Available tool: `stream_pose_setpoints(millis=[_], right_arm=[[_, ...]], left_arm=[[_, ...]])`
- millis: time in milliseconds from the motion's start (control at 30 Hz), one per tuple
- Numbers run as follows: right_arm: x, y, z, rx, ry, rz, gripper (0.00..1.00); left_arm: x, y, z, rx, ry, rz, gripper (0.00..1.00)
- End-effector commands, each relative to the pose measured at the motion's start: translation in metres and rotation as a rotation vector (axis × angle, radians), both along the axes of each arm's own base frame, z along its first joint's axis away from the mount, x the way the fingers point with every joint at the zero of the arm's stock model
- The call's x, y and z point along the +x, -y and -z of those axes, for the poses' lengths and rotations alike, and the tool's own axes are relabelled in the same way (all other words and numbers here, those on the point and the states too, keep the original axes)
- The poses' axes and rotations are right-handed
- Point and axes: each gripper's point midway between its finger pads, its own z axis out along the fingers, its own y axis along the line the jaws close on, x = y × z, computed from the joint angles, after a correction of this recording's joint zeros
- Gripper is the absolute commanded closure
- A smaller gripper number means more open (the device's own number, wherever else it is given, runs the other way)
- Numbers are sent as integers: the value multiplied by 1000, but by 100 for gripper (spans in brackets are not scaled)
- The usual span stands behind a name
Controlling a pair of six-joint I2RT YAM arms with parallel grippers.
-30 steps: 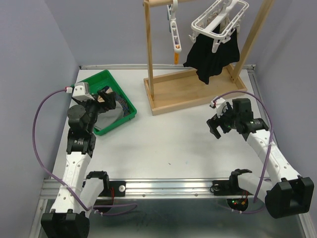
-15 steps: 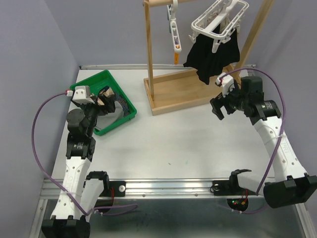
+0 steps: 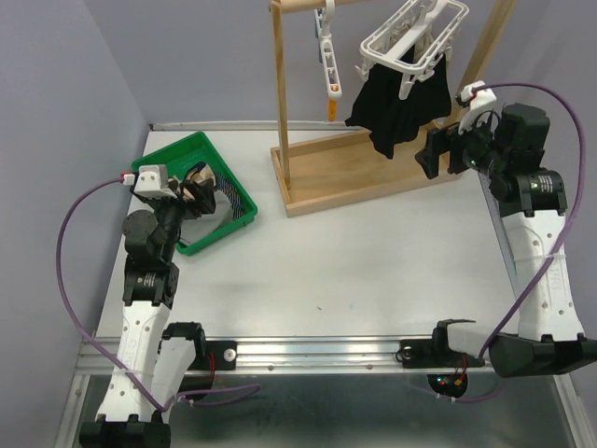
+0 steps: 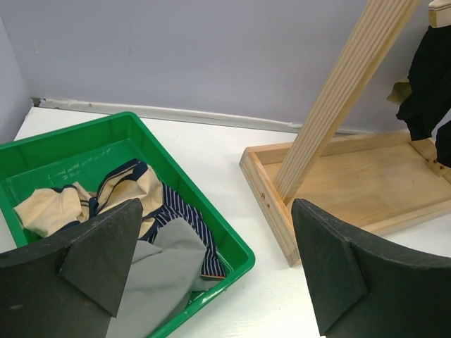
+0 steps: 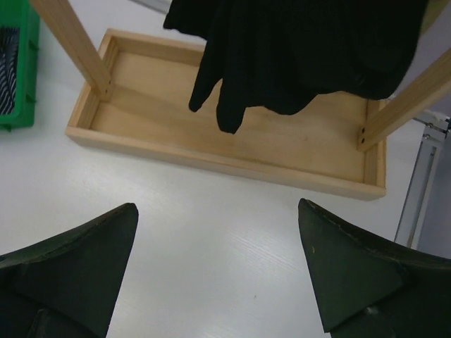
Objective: Remove the underwear clipped to the hanger
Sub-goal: Remove the underwear from the hanger.
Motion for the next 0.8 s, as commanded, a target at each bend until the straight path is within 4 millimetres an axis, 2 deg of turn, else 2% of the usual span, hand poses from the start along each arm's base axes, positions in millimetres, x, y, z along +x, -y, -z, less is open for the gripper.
stream_pose_setpoints(millis=[0, 33, 167, 233, 267, 333, 433, 767], right_arm=[[19, 12, -56, 136, 127, 79, 0], [25, 16, -55, 150, 119, 72, 0], [38, 31, -73, 272, 135, 43, 0], [40, 45, -80, 374, 147, 2, 0], [39, 47, -82, 450, 130, -2, 0], [40, 51, -79, 495, 117, -22, 0], [44, 46, -74, 532, 93, -57, 0], [59, 56, -86, 504, 145, -37, 0]], left_arm=[[-5, 0, -8, 19, 50, 5, 1], [-6, 1, -8, 21, 52, 10, 1], [-7, 4, -10, 20, 61, 29, 1], [-7, 6, -10, 19, 61, 38, 1], [-7, 6, -8, 19, 58, 40, 1], [-7, 7, -9, 18, 61, 45, 1], [-5, 7, -7, 18, 52, 48, 1], [-1, 7, -1, 17, 32, 48, 1]])
